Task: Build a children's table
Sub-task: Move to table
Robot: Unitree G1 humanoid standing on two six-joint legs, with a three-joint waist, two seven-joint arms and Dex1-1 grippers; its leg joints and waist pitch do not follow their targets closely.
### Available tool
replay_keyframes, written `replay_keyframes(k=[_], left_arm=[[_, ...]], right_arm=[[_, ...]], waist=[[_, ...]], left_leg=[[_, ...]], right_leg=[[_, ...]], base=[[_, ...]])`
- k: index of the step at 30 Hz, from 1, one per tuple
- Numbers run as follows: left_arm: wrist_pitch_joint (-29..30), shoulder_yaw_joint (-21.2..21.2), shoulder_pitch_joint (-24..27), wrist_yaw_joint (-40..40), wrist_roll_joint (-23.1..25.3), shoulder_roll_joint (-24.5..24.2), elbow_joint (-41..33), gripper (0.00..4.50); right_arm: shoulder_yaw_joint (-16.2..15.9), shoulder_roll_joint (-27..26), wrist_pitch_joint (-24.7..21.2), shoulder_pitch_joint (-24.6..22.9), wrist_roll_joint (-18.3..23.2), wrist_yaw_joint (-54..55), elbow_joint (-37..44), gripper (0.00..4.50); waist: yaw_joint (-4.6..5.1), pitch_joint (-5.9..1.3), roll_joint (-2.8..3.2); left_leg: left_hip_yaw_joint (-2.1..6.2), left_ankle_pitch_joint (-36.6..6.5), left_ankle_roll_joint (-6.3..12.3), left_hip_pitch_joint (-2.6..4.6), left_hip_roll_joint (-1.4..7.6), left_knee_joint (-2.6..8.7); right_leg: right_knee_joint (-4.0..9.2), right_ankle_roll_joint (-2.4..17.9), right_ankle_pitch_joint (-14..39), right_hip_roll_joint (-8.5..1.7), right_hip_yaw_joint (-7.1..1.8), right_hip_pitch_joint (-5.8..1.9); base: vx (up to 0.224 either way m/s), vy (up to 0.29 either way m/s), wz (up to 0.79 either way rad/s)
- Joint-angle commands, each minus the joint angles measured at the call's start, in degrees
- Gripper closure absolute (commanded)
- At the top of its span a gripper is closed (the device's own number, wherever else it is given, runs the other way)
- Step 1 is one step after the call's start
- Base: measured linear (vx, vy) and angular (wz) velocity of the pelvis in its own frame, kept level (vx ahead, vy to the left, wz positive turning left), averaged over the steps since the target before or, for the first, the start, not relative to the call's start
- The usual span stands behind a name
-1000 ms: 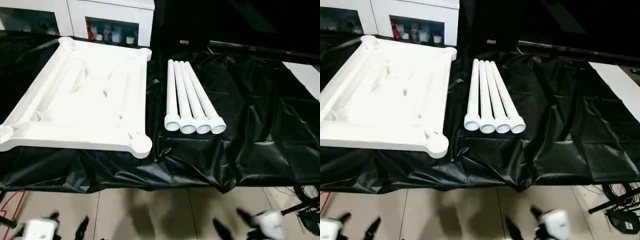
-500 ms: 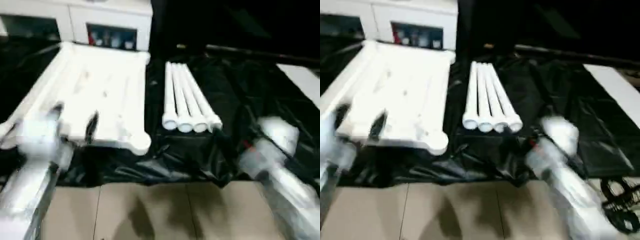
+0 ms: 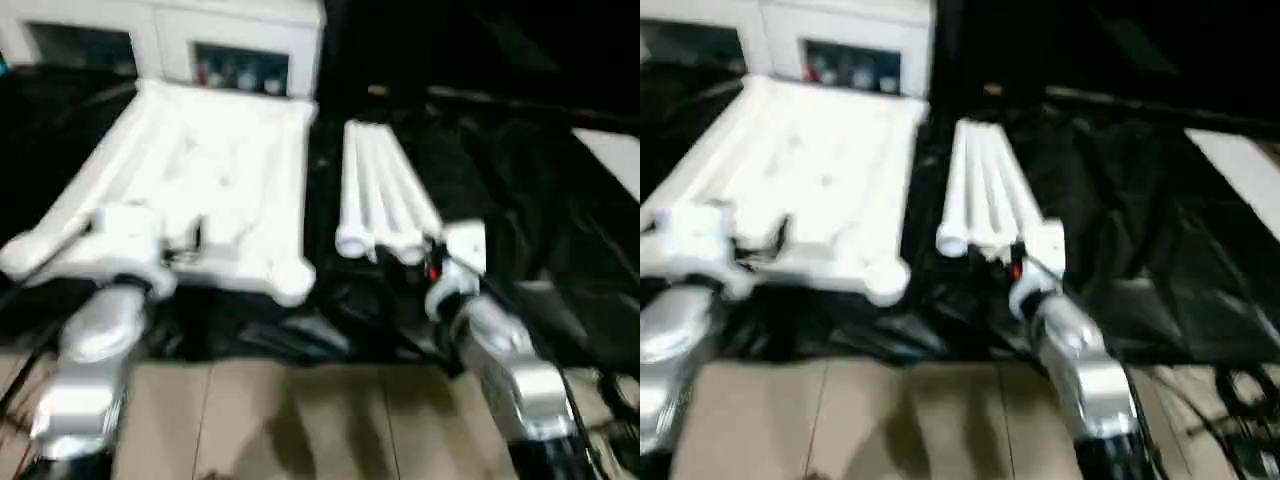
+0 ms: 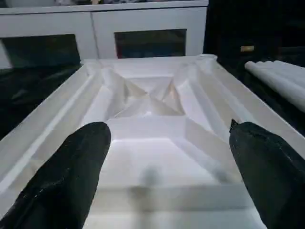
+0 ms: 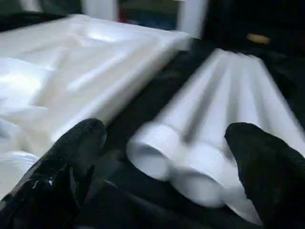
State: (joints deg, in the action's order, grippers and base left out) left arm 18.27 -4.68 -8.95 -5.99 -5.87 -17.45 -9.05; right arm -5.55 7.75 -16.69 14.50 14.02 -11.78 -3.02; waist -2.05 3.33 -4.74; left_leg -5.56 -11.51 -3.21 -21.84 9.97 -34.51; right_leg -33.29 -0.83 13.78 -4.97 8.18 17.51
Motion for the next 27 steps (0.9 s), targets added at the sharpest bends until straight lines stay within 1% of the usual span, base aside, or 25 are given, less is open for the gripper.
replay_keyframes(k=[1, 2, 3, 4, 6, 8, 9, 10, 11, 12, 13, 14, 15, 16, 17, 18, 19, 20, 21, 22, 23, 24, 25, 26, 27], left_arm=[[-0.1, -0.4, -1.1, -0.3, 0.1, -0.6, 0.7, 0.03], [-0.1, -0.9, -1.1, -0.2, 0.5, -1.2, 1.1, 0.03], [0.1, -1.3, -1.1, 0.1, 0.8, -1.3, 1.2, 0.03], [0.2, -1.7, -1.2, -0.2, 0.6, -1.5, 1.3, 0.03], [-0.7, -2.1, -1.5, -0.5, 0.6, -1.5, 2.3, 0.03], [-0.3, -1.8, -2.0, 0.1, 1.3, -1.2, 2.4, 0.03], [0.0, -1.3, -2.7, -0.8, 0.5, -1.0, 2.9, 0.03], [0.0, -1.3, -2.7, -0.8, 0.5, -1.0, 2.9, 0.03], [-0.4, -0.5, -2.9, -1.2, 0.8, -1.1, 3.5, 0.03], [-0.6, -0.3, -3.0, -1.2, 1.0, -1.1, 4.3, 0.03], [-0.8, -0.5, -3.0, -1.2, 0.9, -1.0, 4.8, 0.03], [-1.0, -0.6, -3.0, -1.2, 0.8, -0.9, 5.1, 0.03], [-1.0, -0.6, -3.1, -1.4, 0.7, -0.6, 5.1, 0.03], [-1.1, -0.5, -3.2, -1.6, 0.8, -0.4, 5.0, 0.03], [-1.3, -0.2, -3.4, -1.8, 0.8, -0.1, 5.0, 0.03], [-1.5, -0.1, -3.6, -2.0, 0.7, 0.1, 5.1, 0.03], [-1.6, 0.0, -3.7, -2.2, 0.5, 0.3, 5.2, 0.03], [-2.0, 0.2, -3.8, -2.3, 0.5, 0.4, 5.5, 0.03], [-2.1, 0.3, -3.9, -2.4, 0.5, 0.5, 5.6, 0.03], [-2.2, 0.5, -4.0, -2.6, 0.4, 0.6, 5.9, 0.03], [-2.5, 0.7, -4.1, -2.9, 0.4, 0.6, 6.1, 0.03], [-2.9, 0.9, -4.1, -3.5, 0.3, 0.6, 6.1, 0.03], [-2.8, 1.1, -4.0, -4.0, 0.0, 0.6, 5.9, 0.03], [-3.2, 1.5, -3.2, -6.1, -1.0, 0.6, 5.1, 0.03], [-3.1, 2.0, -2.6, -7.7, -1.4, 0.3, 4.4, 0.03]], right_arm=[[-1.3, -1.1, 1.0, 1.5, 0.3, -0.8, -1.0, 0.01], [-1.3, -2.3, 2.0, 1.8, 0.4, -0.8, -2.7, 0.01], [-1.2, -2.7, 2.6, 2.0, -0.1, -0.5, -3.6, 0.01], [-0.8, -3.2, 3.1, 2.2, 0.1, -0.5, -4.1, 0.01], [0.2, -3.8, 3.6, 2.4, 0.4, -0.4, -5.5, 0.01], [1.7, -3.2, 1.6, 2.7, 0.2, 1.2, -6.1, 0.01], [3.8, -3.9, 0.0, 2.6, 2.7, 1.1, -5.7, 0.01], [3.8, -3.9, 0.0, 2.6, 2.7, 1.1, -5.7, 0.01], [4.7, -3.9, 0.8, 2.2, 2.7, 1.5, -6.0, 0.01], [4.3, -3.4, 1.2, 1.6, 1.4, 2.3, -6.0, 0.01], [4.1, -3.4, 1.4, 1.2, 0.8, 2.6, -5.8, 0.01], [4.0, -3.3, 1.6, 0.8, 0.5, 2.7, -5.5, 0.01], [4.4, -3.5, 1.7, 0.5, 0.9, 2.7, -4.9, 0.01], [4.9, -3.7, 1.7, 0.0, 1.1, 3.2, -4.0, 0.01], [5.4, -3.8, 1.7, -0.3, 1.2, 3.5, -3.3, 0.01], [5.5, -3.7, 1.8, -0.5, 1.0, 3.6, -2.9, 0.01], [5.5, -3.5, 2.0, -0.6, 0.7, 3.8, -2.7, 0.01], [5.8, -3.3, 1.6, -0.7, 0.3, 3.8, -2.4, 0.01], [6.0, -3.2, 1.6, -0.8, 0.1, 3.8, -2.3, 0.01], [6.1, -2.9, 1.6, -0.8, -0.2, 3.8, -2.1, 0.01], [6.1, -2.6, 1.5, -0.8, -0.1, 3.5, -2.0, 0.01], [5.9, -2.4, 1.3, -0.7, 0.0, 3.1, -1.7, 0.01], [5.8, -2.1, 1.2, -0.7, 0.1, 2.7, -1.6, 0.01], [5.1, -1.5, 0.6, -0.4, 0.4, 1.0, -1.0, 0.01], [4.6, -1.0, 0.0, -0.3, 0.6, -0.3, -0.5, 0.01]], waist=[[0.99, -0.45, 1.64], [1.21, -0.82, 1.50], [0.68, -0.80, 1.89], [0.57, -0.71, 1.48], [-0.05, -1.55, 2.03], [-1.15, -2.82, 1.54], [-2.24, -3.86, 1.67], [-2.08, -4.45, 1.43], [-1.24, -5.07, 2.40], [-0.57, -5.37, 2.23], [1.67, -6.32, 2.10], [2.71, -6.16, 1.39], [1.87, -5.38, 0.69], [0.46, -5.24, -1.08], [-3.15, -3.45, -2.62], [-3.33, -3.82, -2.13], [-3.40, -4.41, -2.22], [-3.09, -3.88, -1.11], [-2.90, -3.90, -0.12], [-2.45, -4.47, 2.94], [-1.24, -4.07, 4.45], [1.62, -4.66, 6.03], [1.70, -5.38, 5.09], [0.96, -5.48, 4.56], [1.06, -5.63, 4.19]], left_leg=[[-0.64, -38.1, -1.04, 6.95, 3.31, 3.62], [-0.50, -41.5, -3.20, 7.03, 3.51, 4.20], [-0.41, -45.5, -4.71, 7.87, 4.41, 5.76], [-0.37, -45.3, -4.65, 7.42, 4.47, 6.73], [-1.26, -38.8, -3.76, 6.31, 3.62, 6.64], [-2.67, -25.1, -1.15, 3.88, 2.59, 6.38], [-3.59, -13.0, 1.34, 4.32, 2.11, 5.93], [-3.31, -9.5, 2.61, 5.14, 2.06, 5.89], [-1.50, -0.9, 6.63, 6.96, 1.89, 5.75], [-0.13, 3.7, 10.12, 9.11, 2.35, 5.32], [4.24, 12.6, 20.12, 15.79, 5.22, 3.75], [7.67, 20.2, 30.14, 17.50, 8.19, 3.90], [5.68, 19.2, 29.36, 13.55, 4.14, 2.92], [1.36, 14.8, 23.32, 7.08, -1.53, 0.28], [-1.23, -5.7, 16.34, -0.86, -6.00, -5.54], [-0.21, -7.4, 12.71, -1.93, -4.42, -8.06], [0.25, -6.6, 9.17, -3.16, -3.57, -9.10], [0.59, 1.0, 4.23, -4.68, -2.25, -6.89], [0.86, 3.7, 4.18, -4.34, -0.92, -4.70], [1.11, 10.0, 6.64, -2.40, 0.55, 1.28], [1.61, 9.4, 7.66, 1.26, 1.00, 3.21], [8.79, 0.1, 16.28, 7.59, 4.83, 4.37], [9.52, -0.2, 19.69, 9.24, 5.28, 3.31], [8.30, 10.8, 23.07, 9.14, 4.61, 1.49], [7.71, 15.8, 22.99, 8.74, 4.36, 1.51]], right_leg=[[7.03, 9.0, 38.0, -3.11, -0.93, 1.62], [6.77, 8.0, 38.1, -2.42, -0.61, 0.41], [5.65, 7.8, 33.3, -2.25, -1.18, 0.12], [5.23, 7.9, 30.7, -2.37, -1.83, -0.81], [5.73, 8.6, 28.7, -3.38, -3.02, -2.71], [6.17, 8.5, 24.2, -3.46, -4.15, -5.87], [5.45, 8.0, 16.1, -2.57, -4.28, -6.28], [4.47, 7.8, 10.9, -1.77, -4.01, -6.10], [2.05, 5.8, 0.2, 0.26, -3.14, -5.00], [0.70, 4.1, -2.7, 0.89, -2.67, -3.23], [-3.46, 1.0, -0.7, 0.45, -2.36, 4.18], [-6.39, -2.4, 6.6, -1.59, -4.06, 8.32], [-3.92, -1.4, 4.2, -3.58, -6.66, 6.79], [-0.75, -1.6, 0.1, -4.12, -8.85, 0.23], [4.47, -2.1, 2.8, -7.87, -16.30, -7.25], [4.63, 1.6, 2.8, -9.97, -17.31, -7.70], [3.55, 5.5, -1.5, -9.50, -16.77, -8.93], [2.80, 12.0, -15.9, -7.43, -12.52, -9.01], [3.15, 13.0, -15.2, -6.96, -10.70, -8.39], [2.84, 10.4, -8.6, -2.61, -5.72, -8.54], [1.98, 7.9, -2.9, 0.34, -2.93, -6.60], [-8.80, 3.2, 11.6, 4.47, -1.35, 1.44], [-9.40, 1.8, 13.4, 3.48, -1.95, 2.89], [-10.79, -2.4, 8.3, 2.43, -3.27, 6.27], [-10.98, -3.8, 5.6, 2.31, -3.32, 6.79]], base=[[0.029, -0.023, 0.37], [0.061, -0.026, 0.09], [0.061, -0.026, 0.09], [0.078, -0.009, 0.02], [0.104, -0.005, -0.03], [0.125, 0.013, -0.05], [0.125, 0.020, -0.03], [0.164, 0.018, 0.04], [0.200, -0.004, 0.02], [0.200, -0.004, 0.02], [0.196, -0.038, -0.02], [0.142, -0.093, -0.23], [0.142, -0.093, -0.23], [0.026, -0.118, -0.33], [0.072, -0.008, 0.08], [0.072, -0.008, 0.08], [0.193, 0.038, 0.18], [0.191, 0.003, -0.03], [0.191, 0.003, -0.03], [0.192, 0.039, 0.01], [0.238, 0.048, -0.14], [0.238, 0.048, -0.14], [0.221, 0.032, -0.11], [0.156, 0.026, 0.00], [0.156, 0.026, 0.00]])
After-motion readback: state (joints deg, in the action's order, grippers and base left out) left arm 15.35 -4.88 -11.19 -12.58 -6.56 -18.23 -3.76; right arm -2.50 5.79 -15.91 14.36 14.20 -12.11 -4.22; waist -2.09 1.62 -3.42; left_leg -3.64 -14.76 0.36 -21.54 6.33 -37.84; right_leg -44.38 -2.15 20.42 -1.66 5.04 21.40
